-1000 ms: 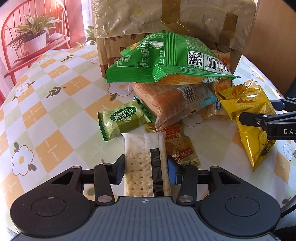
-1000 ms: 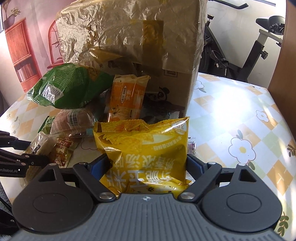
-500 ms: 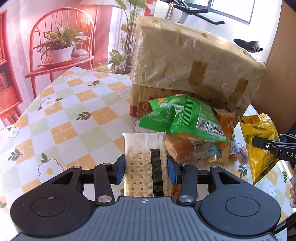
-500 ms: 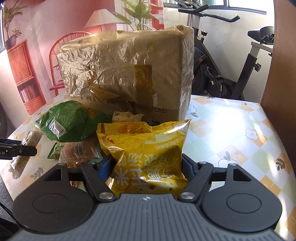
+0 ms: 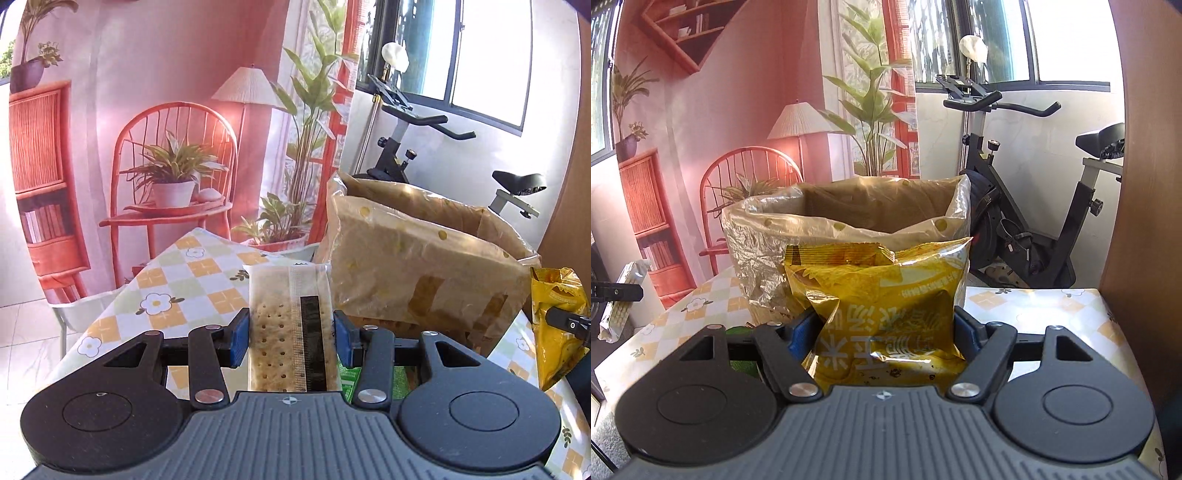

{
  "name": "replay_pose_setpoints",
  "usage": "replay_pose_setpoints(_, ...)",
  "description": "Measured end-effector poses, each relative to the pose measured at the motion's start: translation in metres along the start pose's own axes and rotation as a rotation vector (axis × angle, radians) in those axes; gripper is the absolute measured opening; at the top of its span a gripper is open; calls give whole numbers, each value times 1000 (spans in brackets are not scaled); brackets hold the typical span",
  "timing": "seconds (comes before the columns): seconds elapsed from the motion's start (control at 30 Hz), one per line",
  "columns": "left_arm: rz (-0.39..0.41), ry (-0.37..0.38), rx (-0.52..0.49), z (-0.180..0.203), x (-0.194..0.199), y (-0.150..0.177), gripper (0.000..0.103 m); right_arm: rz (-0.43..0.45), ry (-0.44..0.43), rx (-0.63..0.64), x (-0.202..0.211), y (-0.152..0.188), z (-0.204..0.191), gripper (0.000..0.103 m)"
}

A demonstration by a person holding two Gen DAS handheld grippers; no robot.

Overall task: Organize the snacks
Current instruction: 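Carry both packets over the cardboard box and open both tools to release them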

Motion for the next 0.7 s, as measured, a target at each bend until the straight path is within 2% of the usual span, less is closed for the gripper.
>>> replay_pose_setpoints(0.17, 55, 10, -5, 10, -3, -29, 49, 52, 14, 25, 2, -22, 0, 75)
replay_pose_setpoints(0.4, 122, 62, -43, 39, -15, -69, 49, 104, 4, 85, -4, -53, -5, 75)
replay_pose_setpoints(0.57, 169, 98, -73, 72, -30, -102, 49, 140, 4, 132, -27, -84, -3, 75)
replay_pose_setpoints(0.7, 200, 122, -105, 107, -49, -126, 49, 149, 19, 162, -60, -110, 5, 75)
Point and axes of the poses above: each gripper's, at about its wrist camera, not at the fingertips, and x roughly against the way its jaws point, z to its right, y to its underside, the point moved 5 cm from there along -x, roughly the way its jaws point, and after that the axes turned 13 degrees about -y, right-handed, at the moved point
